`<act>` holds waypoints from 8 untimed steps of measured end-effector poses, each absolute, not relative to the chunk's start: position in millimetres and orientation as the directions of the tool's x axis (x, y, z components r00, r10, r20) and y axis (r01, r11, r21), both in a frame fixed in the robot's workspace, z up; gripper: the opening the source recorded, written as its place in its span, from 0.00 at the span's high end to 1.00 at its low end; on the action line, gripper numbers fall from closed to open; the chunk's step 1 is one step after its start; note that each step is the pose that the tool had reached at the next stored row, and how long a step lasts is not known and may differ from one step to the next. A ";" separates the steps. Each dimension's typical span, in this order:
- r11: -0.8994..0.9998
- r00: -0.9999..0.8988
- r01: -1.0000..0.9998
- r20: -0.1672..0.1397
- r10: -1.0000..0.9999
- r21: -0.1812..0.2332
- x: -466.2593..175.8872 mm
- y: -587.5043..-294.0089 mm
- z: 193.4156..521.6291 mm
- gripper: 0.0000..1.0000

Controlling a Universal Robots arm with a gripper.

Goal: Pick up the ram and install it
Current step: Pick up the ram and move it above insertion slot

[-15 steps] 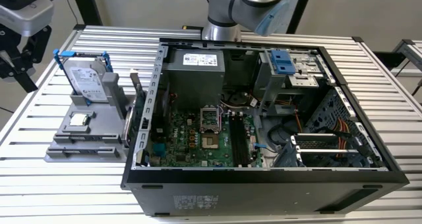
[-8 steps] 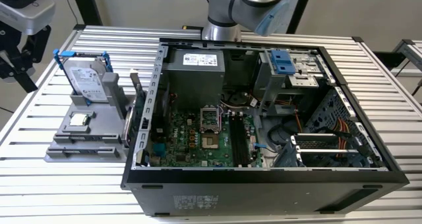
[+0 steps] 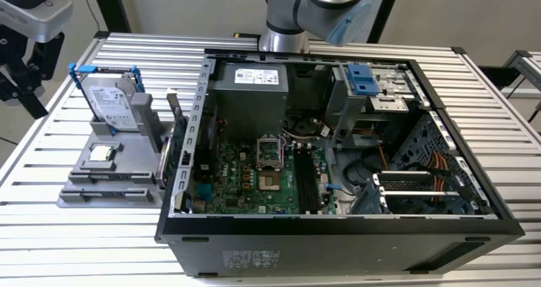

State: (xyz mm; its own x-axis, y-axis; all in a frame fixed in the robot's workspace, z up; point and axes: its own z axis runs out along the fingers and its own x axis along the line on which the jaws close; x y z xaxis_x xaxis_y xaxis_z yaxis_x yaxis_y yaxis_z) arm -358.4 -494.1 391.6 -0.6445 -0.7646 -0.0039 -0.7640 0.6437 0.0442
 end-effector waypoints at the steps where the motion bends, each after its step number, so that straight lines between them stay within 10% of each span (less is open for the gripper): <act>1: 0.638 -0.639 -0.769 -0.004 -0.769 0.044 -358.4 -494.1 391.7 1.00; 8: 0.582 -0.583 -0.812 -0.004 -0.813 0.044 -358.4 -493.6 391.7 1.00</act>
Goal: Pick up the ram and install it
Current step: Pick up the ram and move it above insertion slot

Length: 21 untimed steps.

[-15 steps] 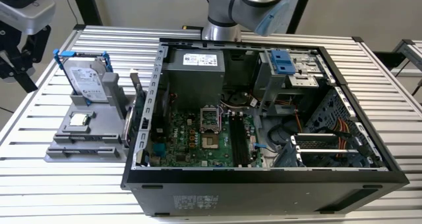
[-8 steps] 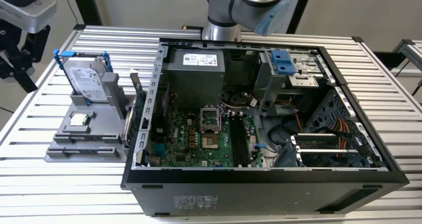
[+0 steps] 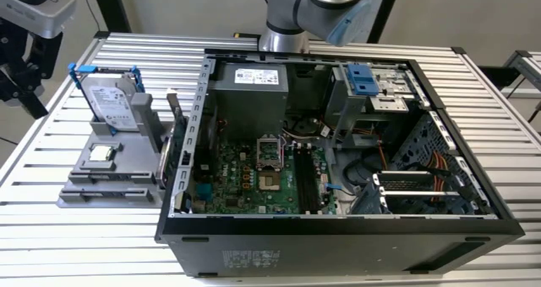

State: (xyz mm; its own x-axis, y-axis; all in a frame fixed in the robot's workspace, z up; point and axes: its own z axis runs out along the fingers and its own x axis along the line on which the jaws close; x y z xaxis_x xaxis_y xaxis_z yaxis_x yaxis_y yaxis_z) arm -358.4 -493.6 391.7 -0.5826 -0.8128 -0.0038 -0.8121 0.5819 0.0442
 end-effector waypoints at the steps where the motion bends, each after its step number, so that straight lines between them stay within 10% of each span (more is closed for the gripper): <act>1: 0.572 -0.573 -0.819 -0.004 -0.820 0.044 -358.4 -493.6 391.7 1.00; 21: 0.426 -0.427 -0.904 -0.004 -0.904 0.044 -358.4 -491.7 391.7 1.00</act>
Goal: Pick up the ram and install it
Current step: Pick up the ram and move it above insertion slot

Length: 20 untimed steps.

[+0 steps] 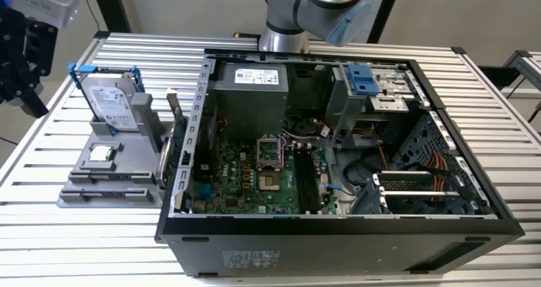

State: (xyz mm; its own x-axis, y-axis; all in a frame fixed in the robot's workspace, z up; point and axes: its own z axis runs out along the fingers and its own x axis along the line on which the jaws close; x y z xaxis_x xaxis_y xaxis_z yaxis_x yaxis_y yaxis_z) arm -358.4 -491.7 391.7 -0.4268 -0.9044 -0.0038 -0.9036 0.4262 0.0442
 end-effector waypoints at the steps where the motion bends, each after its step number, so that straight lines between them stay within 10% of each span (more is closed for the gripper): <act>1: 0.418 -0.418 -0.908 -0.004 -0.908 0.044 -358.4 -491.6 391.7 1.00; 20: 0.211 -0.211 -0.977 -0.004 -0.977 0.043 -358.4 -489.8 391.7 1.00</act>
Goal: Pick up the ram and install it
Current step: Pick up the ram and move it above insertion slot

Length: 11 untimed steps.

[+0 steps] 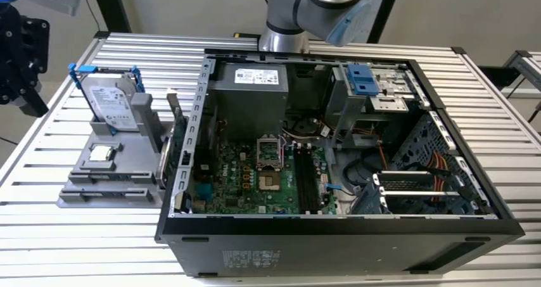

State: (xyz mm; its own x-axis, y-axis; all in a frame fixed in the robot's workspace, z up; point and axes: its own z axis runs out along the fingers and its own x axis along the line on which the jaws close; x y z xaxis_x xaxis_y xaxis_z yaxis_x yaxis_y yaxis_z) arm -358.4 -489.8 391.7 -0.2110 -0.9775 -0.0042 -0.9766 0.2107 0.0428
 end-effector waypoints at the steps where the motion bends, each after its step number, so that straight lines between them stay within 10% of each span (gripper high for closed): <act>1: 0.200 -0.200 -0.979 -0.004 -0.980 0.043 -358.4 -489.8 391.7 1.00; 11: 0.107 -0.107 -0.993 -0.004 -0.994 0.043 -358.4 -489.8 391.7 1.00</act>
State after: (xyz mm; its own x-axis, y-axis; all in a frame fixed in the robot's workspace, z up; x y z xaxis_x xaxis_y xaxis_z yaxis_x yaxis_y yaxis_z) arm -358.4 -489.8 391.7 -0.1072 -0.9942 -0.0041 -0.9934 0.1069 0.0428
